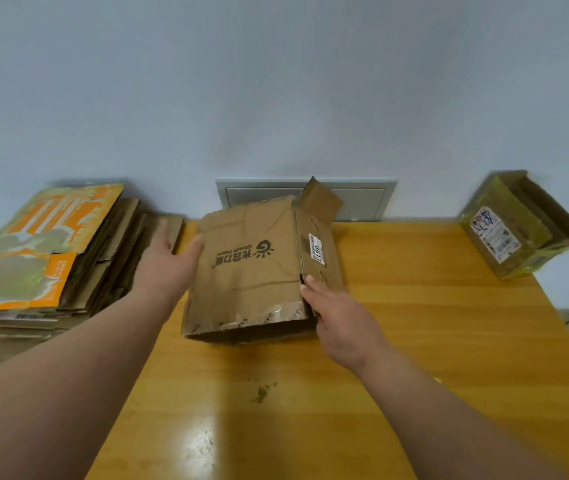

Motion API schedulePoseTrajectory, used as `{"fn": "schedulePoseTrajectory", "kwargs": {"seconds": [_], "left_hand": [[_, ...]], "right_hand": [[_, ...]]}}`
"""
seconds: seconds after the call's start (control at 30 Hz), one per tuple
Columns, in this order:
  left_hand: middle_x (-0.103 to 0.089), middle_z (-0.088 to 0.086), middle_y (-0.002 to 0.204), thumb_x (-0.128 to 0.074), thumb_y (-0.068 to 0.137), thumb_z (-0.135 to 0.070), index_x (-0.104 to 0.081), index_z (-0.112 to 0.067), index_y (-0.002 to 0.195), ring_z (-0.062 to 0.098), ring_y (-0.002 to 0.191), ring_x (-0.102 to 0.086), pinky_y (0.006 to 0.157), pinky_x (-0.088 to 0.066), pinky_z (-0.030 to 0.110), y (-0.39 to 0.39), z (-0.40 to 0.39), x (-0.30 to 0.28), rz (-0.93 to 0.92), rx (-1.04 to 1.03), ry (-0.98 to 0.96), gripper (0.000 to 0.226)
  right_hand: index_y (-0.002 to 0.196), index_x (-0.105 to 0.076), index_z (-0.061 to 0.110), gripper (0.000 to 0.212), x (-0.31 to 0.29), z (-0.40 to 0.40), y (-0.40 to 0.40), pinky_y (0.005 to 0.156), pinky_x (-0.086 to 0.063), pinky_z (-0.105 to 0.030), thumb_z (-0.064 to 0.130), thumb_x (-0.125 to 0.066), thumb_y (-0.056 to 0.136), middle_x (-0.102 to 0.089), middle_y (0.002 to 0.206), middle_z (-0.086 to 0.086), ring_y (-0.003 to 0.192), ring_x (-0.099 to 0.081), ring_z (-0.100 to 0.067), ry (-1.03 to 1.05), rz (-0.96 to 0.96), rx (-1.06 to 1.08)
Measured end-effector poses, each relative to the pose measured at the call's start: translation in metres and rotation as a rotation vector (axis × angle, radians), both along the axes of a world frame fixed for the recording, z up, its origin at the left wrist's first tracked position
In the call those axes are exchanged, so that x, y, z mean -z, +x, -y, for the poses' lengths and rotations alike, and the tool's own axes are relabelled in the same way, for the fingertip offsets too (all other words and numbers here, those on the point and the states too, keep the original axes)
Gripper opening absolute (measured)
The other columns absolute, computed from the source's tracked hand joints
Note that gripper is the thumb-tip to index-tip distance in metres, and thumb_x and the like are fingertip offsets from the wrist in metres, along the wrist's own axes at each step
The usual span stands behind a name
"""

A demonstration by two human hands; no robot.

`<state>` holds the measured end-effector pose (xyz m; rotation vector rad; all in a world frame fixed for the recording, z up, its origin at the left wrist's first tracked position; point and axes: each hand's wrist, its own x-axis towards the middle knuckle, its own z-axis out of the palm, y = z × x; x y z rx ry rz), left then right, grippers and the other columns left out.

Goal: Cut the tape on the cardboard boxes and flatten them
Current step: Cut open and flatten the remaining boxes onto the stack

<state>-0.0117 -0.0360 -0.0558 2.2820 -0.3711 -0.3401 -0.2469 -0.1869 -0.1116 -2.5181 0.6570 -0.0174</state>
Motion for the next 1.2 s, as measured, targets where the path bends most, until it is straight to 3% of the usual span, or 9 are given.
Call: {"fn": "schedulePoseTrajectory", "kwargs": {"seconds": [0.1,0.2,0.33,0.53,0.63,0.73,0.83,0.93,1.2], "left_hand": [[-0.014,0.001,0.164,-0.055,0.089,-0.063,-0.009,-0.045,0.154,0.034,0.146,-0.024,0.112,-0.033,0.059,-0.007,0.005,0.016,0.138,0.334,0.492,0.082],[0.006,-0.008,0.165,-0.045,0.090,-0.068,0.000,-0.049,0.152,0.030,0.151,-0.003,0.117,-0.014,0.062,-0.018,0.006,0.037,0.165,0.567,0.704,0.079],[0.009,-0.007,0.165,-0.039,0.088,-0.075,0.000,-0.049,0.152,0.030,0.151,0.010,0.119,-0.002,0.062,-0.026,0.002,0.061,0.134,0.587,0.779,0.080],[0.006,-0.009,0.165,-0.039,0.075,-0.088,-0.019,-0.043,0.148,0.032,0.151,0.010,0.114,0.000,0.070,-0.014,0.003,0.081,0.119,0.498,0.785,0.088],[0.006,-0.008,0.165,-0.040,0.068,-0.092,-0.026,-0.036,0.142,0.036,0.150,0.010,0.112,-0.004,0.072,-0.006,0.006,0.093,0.074,0.468,0.803,0.094],[0.010,-0.007,0.164,-0.041,0.062,-0.095,-0.017,-0.032,0.146,0.038,0.149,0.014,0.112,-0.005,0.073,-0.003,0.008,0.104,0.070,0.430,0.835,0.108],[0.017,-0.006,0.163,-0.039,0.059,-0.097,0.008,-0.040,0.150,0.039,0.148,0.019,0.112,-0.003,0.073,0.001,0.008,0.115,0.111,0.444,0.849,0.118],[0.023,-0.007,0.161,-0.036,0.059,-0.098,0.027,-0.050,0.143,0.040,0.146,0.024,0.112,0.002,0.072,0.006,0.006,0.121,0.151,0.502,0.832,0.115],[0.019,-0.008,0.162,-0.034,0.052,-0.101,0.013,-0.048,0.150,0.033,0.147,0.024,0.114,0.004,0.070,0.020,0.005,0.110,0.160,0.606,0.782,0.121]], "right_hand": [[0.155,-0.028,0.026,0.069,0.008,-0.004,0.009,0.117,-0.025,-0.033,0.006,-0.046,0.091,-0.020,0.163,0.008,0.143,-0.029,-0.020,-0.036,-0.056,-0.041],[0.152,-0.034,0.027,0.069,0.015,-0.006,0.014,0.118,-0.023,-0.036,0.030,-0.046,0.084,-0.036,0.157,0.002,0.143,-0.031,-0.018,-0.068,-0.126,-0.076],[0.146,-0.044,0.026,0.064,0.024,-0.002,0.023,0.113,-0.029,-0.038,0.050,-0.037,0.088,-0.048,0.145,0.001,0.134,-0.037,-0.020,-0.059,-0.045,0.076],[0.154,-0.019,0.042,0.058,0.055,-0.001,0.041,0.121,-0.010,-0.043,0.058,-0.029,0.099,-0.002,0.165,0.007,0.150,-0.001,-0.018,-0.053,-0.187,0.009],[0.152,-0.006,0.049,0.060,0.070,-0.007,0.047,0.121,-0.008,-0.047,0.062,-0.026,0.097,-0.005,0.165,0.006,0.150,-0.008,-0.021,-0.001,-0.271,-0.014],[0.151,-0.014,0.051,0.060,0.075,-0.006,0.055,0.121,-0.010,-0.048,0.062,-0.032,0.095,-0.018,0.163,0.005,0.146,-0.023,-0.024,0.060,-0.231,0.008],[0.149,-0.033,0.039,0.060,0.081,0.003,0.066,0.117,-0.025,-0.048,0.058,-0.045,0.093,-0.033,0.154,-0.001,0.141,-0.030,-0.027,0.094,-0.085,0.263],[0.154,-0.025,0.028,0.080,0.088,0.016,0.076,0.116,-0.030,-0.049,0.058,-0.059,0.088,-0.028,0.157,-0.004,0.144,-0.028,-0.028,0.481,-0.067,0.702],[0.155,-0.010,0.024,0.130,0.094,0.018,0.083,0.113,-0.034,-0.053,0.047,-0.093,0.058,-0.027,0.159,-0.006,0.142,-0.033,-0.032,0.895,0.081,0.974]]}}
